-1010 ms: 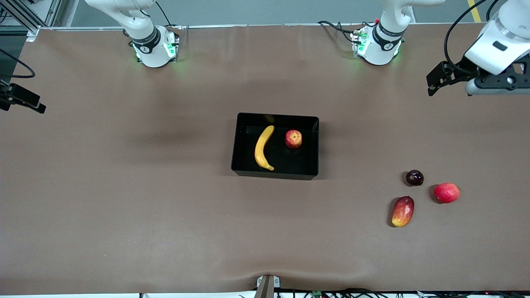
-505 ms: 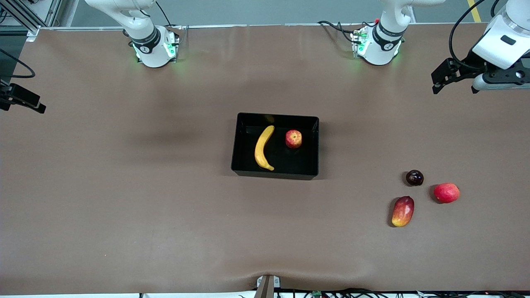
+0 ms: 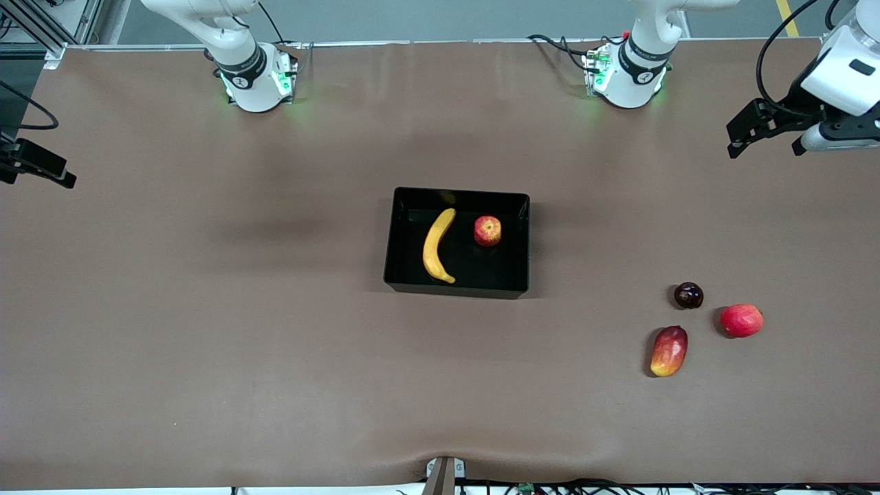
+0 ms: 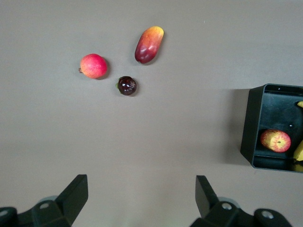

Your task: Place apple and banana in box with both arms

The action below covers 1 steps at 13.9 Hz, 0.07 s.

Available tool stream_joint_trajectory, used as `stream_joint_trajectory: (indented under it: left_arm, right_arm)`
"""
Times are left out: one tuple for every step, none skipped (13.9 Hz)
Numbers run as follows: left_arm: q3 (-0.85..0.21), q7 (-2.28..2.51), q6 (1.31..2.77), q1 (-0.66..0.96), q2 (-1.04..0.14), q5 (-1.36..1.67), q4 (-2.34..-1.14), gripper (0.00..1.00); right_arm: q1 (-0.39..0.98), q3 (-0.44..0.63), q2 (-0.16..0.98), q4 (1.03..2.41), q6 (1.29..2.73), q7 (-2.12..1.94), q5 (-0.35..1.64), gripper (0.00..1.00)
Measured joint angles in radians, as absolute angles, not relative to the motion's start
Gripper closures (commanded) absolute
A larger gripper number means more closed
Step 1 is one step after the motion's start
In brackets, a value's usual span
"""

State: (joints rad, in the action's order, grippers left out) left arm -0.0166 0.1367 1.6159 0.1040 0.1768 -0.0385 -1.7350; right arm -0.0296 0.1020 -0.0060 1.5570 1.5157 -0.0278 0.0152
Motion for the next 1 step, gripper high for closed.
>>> stream_joint_trajectory:
  left_arm:
    - [-0.016, 0.137, 1.618, 0.104, 0.175, -0.039, -1.729, 0.0]
  right_arm:
    - [-0.03, 0.102, -0.006, 1.557, 1.516, -0.028, 0.015, 0.0]
